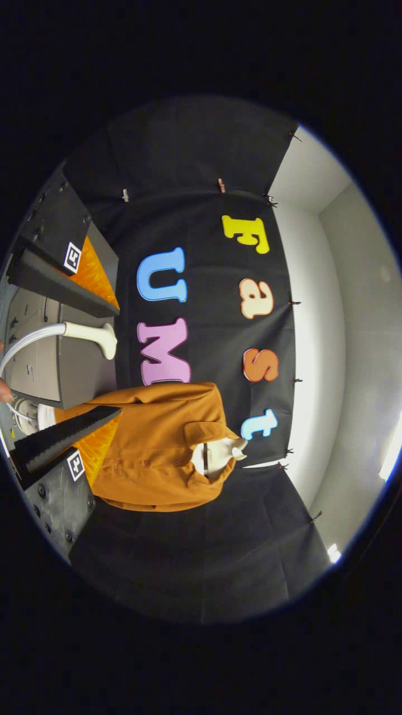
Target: Iron the clothes twice with a garment steamer, once on the left side and once on the right side.
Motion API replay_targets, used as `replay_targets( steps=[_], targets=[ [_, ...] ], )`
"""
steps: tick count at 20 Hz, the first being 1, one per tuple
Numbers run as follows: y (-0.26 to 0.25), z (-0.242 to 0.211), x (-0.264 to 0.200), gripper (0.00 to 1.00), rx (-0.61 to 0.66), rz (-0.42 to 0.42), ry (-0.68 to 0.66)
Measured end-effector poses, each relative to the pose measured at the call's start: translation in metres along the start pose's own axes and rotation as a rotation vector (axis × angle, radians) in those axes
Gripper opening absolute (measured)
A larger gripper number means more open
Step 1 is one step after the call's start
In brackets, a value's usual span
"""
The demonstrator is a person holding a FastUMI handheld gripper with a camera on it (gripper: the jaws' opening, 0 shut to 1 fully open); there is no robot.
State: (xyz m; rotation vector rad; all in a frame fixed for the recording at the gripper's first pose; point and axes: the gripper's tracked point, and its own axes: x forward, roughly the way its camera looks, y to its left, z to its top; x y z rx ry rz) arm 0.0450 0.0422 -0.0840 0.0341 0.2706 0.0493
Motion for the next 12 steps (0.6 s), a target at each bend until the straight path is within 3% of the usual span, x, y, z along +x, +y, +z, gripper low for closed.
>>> replay_targets(
  steps=[6,12],
  targets=[
    [0.044,-0.090,0.087,0.99,-0.024,0.076,0.313],
    [0.066,-0.174,0.145,0.99,-0.092,0.068,0.519]
  ],
)
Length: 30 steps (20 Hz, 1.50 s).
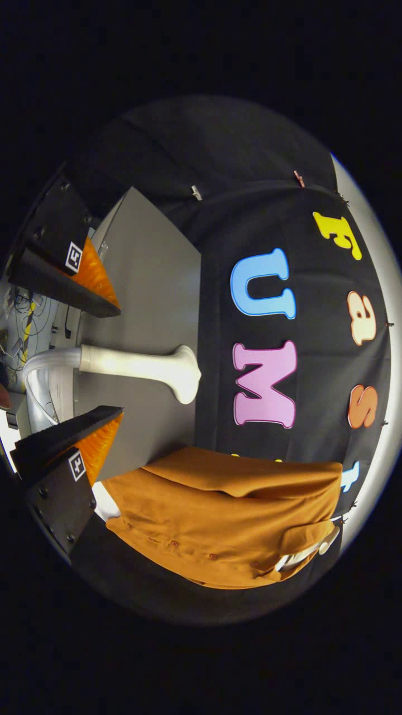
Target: Iron the clothes twice with a garment steamer, once on the left side and once on the right side.
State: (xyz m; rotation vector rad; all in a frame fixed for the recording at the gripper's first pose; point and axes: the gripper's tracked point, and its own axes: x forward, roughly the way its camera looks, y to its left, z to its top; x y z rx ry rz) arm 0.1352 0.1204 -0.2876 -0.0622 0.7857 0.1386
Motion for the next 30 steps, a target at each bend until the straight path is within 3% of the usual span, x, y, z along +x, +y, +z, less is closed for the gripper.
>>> replay_targets(
  steps=[1,5,7,8,11,12,14,18,23,30],
  targets=[
    [0.002,-0.008,0.013,0.99,0.001,0.002,0.029],
    [0.002,-0.030,0.048,0.79,-0.014,-0.040,0.114],
    [-0.011,-0.041,0.054,0.60,-0.007,-0.081,0.150],
    [-0.009,-0.038,0.057,0.44,0.024,-0.073,0.124],
    [-0.007,-0.036,0.063,0.36,0.089,-0.019,0.078],
    [-0.006,-0.033,0.056,0.26,0.093,-0.005,0.063],
    [-0.005,-0.030,0.049,0.20,0.104,0.010,0.038],
    [-0.007,0.002,0.009,0.20,0.111,0.018,-0.111],
    [-0.014,0.064,-0.074,0.20,0.083,0.027,-0.377],
    [-0.034,0.093,-0.188,0.20,0.044,0.006,-0.599]
  ],
)
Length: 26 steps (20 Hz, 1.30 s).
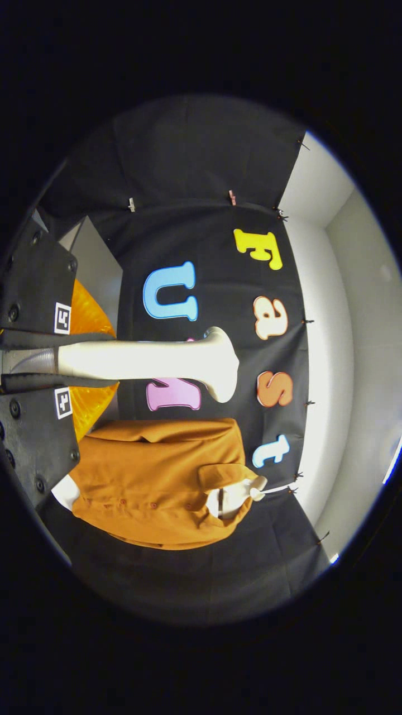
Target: Iron the clothes twice with a garment steamer, once on the left side and once on the right side.
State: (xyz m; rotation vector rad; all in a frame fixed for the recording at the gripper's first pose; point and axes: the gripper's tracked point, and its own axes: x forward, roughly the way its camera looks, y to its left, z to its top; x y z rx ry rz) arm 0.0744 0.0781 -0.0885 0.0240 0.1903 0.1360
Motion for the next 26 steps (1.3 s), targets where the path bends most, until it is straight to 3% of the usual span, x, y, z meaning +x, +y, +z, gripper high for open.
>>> replay_targets(
  steps=[5,10,20,26],
  targets=[
    [-0.030,0.040,-0.038,0.20,0.009,-0.028,-0.106],
    [-0.082,0.053,-0.041,0.20,0.013,-0.082,-0.143],
    [-0.185,0.030,-0.015,0.20,0.013,-0.150,-0.155],
    [-0.217,-0.013,0.016,0.20,0.022,-0.169,-0.087]
  ],
)
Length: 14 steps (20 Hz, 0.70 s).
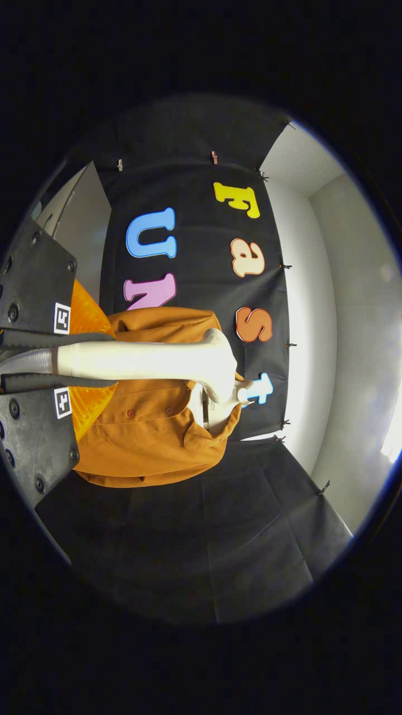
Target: Iron the clothes twice with a garment steamer, once on the left side and once on the right side.
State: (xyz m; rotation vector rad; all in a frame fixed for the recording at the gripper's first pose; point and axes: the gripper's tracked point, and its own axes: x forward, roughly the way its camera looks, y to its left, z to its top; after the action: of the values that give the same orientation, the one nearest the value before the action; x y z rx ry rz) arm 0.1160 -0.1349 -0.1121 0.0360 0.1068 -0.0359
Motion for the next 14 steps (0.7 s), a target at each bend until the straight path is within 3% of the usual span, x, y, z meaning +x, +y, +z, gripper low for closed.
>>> replay_targets(
  steps=[7,14],
  targets=[
    [-0.003,-0.039,0.047,0.20,-0.001,0.016,0.060],
    [-0.007,-0.084,0.063,0.20,-0.025,0.020,0.112]
  ],
)
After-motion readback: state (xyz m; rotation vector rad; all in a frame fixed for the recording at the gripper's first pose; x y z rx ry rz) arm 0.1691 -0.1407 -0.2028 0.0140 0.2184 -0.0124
